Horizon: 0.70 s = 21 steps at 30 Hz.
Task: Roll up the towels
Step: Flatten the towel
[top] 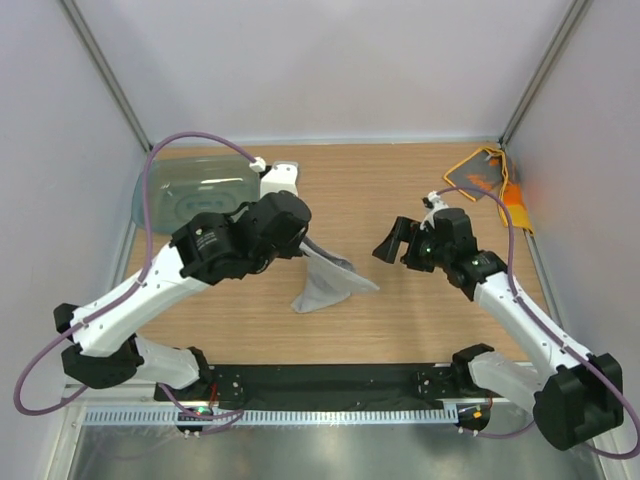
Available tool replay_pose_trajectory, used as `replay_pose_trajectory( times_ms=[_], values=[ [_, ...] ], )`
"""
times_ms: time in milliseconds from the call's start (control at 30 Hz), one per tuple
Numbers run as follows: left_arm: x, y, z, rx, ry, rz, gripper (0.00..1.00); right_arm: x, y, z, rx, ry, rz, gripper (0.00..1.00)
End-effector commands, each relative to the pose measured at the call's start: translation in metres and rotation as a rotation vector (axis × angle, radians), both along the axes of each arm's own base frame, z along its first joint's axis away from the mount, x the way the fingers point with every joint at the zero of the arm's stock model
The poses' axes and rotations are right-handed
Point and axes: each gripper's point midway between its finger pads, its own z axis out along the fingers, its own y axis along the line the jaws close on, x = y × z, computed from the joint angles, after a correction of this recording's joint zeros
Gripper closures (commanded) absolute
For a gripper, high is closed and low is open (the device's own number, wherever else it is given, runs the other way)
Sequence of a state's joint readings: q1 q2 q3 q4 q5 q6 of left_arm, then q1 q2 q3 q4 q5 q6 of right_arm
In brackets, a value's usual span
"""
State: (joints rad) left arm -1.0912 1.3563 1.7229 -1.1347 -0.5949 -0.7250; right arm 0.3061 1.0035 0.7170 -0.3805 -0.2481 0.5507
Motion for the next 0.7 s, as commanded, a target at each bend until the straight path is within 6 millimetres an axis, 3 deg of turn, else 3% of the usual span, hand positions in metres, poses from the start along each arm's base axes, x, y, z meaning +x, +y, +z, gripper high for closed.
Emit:
replay_pose_trajectory(
  times_ms=[0, 67, 200, 300, 467, 567, 667],
  values=[
    [-0.004, 0.023, -0.02, 0.138, 0.031, 0.024, 1.0, 0.014, 0.035, 0.031, 0.063, -0.107, 0.123, 0.07],
    [-0.006, 0.032, -0.014, 0.111, 0.014, 0.038, 1.0, 0.017, 0.046, 0.035, 0.062, -0.121, 0.155, 0.07],
    [-0.01, 0.042, -0.024, 0.129, 0.03, 0.046, 1.0, 0.008, 0.084, 0.029, 0.036, -0.139, 0.272, 0.07],
    [-0.012, 0.055, -0.023, 0.144, 0.018, 0.068, 1.0, 0.007, 0.092, 0.005, -0.026, -0.108, 0.278, 0.09],
    [-0.014, 0.078, -0.015, 0.152, 0.002, 0.094, 1.0, 0.008, 0.083, -0.049, -0.096, -0.012, 0.223, 0.23],
    [-0.015, 0.086, -0.015, 0.162, 0.001, 0.102, 1.0, 0.011, 0.084, -0.065, -0.105, 0.003, 0.219, 0.27],
    [-0.016, 0.09, -0.016, 0.169, 0.002, 0.107, 1.0, 0.017, 0.09, -0.068, -0.092, -0.009, 0.224, 0.33]
  ],
)
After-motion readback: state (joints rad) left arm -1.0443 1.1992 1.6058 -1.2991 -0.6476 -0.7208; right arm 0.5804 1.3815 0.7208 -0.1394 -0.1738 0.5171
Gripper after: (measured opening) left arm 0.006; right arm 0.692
